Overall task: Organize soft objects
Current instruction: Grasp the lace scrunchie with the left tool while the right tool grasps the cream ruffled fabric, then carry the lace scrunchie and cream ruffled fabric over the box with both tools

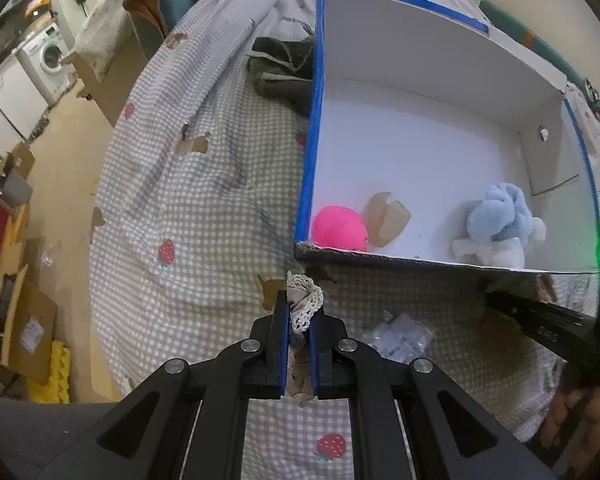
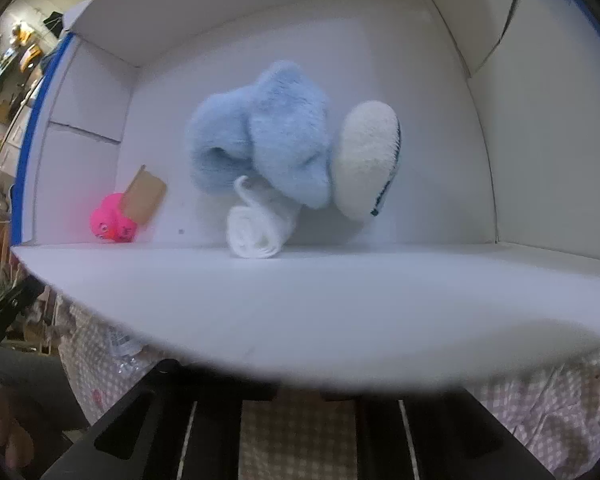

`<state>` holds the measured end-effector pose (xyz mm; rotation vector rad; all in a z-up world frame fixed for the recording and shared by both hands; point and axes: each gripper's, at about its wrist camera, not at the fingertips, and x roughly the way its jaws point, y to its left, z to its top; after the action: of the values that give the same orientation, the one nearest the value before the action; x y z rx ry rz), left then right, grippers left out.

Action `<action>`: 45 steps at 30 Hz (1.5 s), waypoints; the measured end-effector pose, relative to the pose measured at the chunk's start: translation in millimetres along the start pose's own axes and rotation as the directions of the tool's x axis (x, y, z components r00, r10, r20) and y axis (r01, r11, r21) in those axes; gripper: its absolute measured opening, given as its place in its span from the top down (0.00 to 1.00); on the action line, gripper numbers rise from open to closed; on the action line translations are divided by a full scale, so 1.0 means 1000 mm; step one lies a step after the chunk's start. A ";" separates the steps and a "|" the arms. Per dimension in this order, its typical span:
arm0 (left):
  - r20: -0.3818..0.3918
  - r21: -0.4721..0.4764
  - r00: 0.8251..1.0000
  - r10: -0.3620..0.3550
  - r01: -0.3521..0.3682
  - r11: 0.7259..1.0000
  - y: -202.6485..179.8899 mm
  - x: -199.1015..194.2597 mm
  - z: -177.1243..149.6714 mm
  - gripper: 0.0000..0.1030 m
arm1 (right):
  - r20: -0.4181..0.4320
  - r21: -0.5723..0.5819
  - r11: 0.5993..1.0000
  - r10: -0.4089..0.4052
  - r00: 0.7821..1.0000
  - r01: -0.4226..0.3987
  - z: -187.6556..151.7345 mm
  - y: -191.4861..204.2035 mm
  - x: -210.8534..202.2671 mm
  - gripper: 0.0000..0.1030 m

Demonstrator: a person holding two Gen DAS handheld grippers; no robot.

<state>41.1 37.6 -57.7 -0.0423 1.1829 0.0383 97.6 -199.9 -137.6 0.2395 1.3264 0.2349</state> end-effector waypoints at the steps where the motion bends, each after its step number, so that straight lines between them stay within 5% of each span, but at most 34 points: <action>1: 0.005 0.008 1.000 0.014 -0.015 1.000 0.000 0.000 0.000 0.92 | 0.006 -0.006 1.000 0.006 1.000 -0.006 -0.001 0.002 -0.003 0.88; 23: 0.034 0.026 0.999 0.043 -0.043 0.999 0.002 -0.007 -0.006 0.92 | 0.120 -0.023 0.995 0.102 0.987 -0.100 -0.038 -0.006 -0.078 0.89; 27: 0.015 -0.023 0.999 -0.033 0.033 0.999 0.013 -0.025 -0.007 0.93 | 0.168 -0.013 0.988 0.154 0.974 -0.154 -0.047 -0.013 -0.112 0.89; 36: 0.149 0.007 0.989 -0.027 0.026 1.000 0.014 -0.082 0.009 0.93 | 0.276 -0.077 0.976 0.215 0.937 -0.202 -0.049 -0.020 -0.171 0.89; 45: 0.223 0.034 0.974 -0.031 0.024 0.999 0.001 -0.105 0.041 0.93 | 0.378 -0.113 0.977 0.212 0.901 -0.182 -0.012 -0.011 -0.190 0.89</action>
<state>39.5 40.1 55.2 -0.0264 0.9571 -0.0001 43.2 -267.8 32.0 0.3390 0.8962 0.3878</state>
